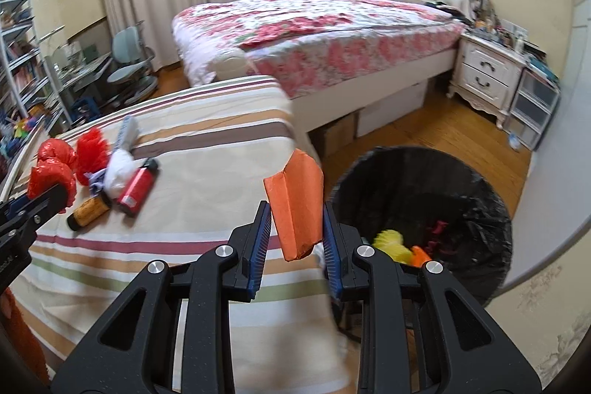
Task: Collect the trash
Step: 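Carry the red bag and orange paper over the black bin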
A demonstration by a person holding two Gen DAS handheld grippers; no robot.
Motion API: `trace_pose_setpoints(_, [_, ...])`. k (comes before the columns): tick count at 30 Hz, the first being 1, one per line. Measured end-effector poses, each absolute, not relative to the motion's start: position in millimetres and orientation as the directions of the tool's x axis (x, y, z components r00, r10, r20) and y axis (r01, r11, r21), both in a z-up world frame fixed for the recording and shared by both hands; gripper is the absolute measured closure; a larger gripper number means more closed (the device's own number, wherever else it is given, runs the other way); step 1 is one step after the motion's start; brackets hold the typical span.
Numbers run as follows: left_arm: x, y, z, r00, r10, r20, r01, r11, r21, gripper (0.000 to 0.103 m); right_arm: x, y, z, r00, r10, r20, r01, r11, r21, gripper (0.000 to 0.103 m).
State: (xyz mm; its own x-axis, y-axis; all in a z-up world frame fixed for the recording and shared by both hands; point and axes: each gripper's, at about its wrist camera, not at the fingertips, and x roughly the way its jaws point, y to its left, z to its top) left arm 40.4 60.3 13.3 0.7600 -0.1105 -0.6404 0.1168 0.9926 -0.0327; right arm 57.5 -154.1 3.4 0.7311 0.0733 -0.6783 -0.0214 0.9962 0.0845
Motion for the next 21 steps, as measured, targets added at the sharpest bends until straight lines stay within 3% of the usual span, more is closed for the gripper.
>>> trace_pose_setpoints(11, [65,-20,11,0.731,-0.26,-0.631,0.297,0.954,-0.048,0.062,60,-223,-3,0.725,-0.063,-0.686,0.152,0.986,0.07,0.076])
trace_pose_setpoints(21, [87,-81,-8,0.681,-0.339,-0.65,0.404,0.913,-0.053,0.062,64,-258,-14,0.712,-0.099,-0.696,0.212,0.974,0.079,0.076])
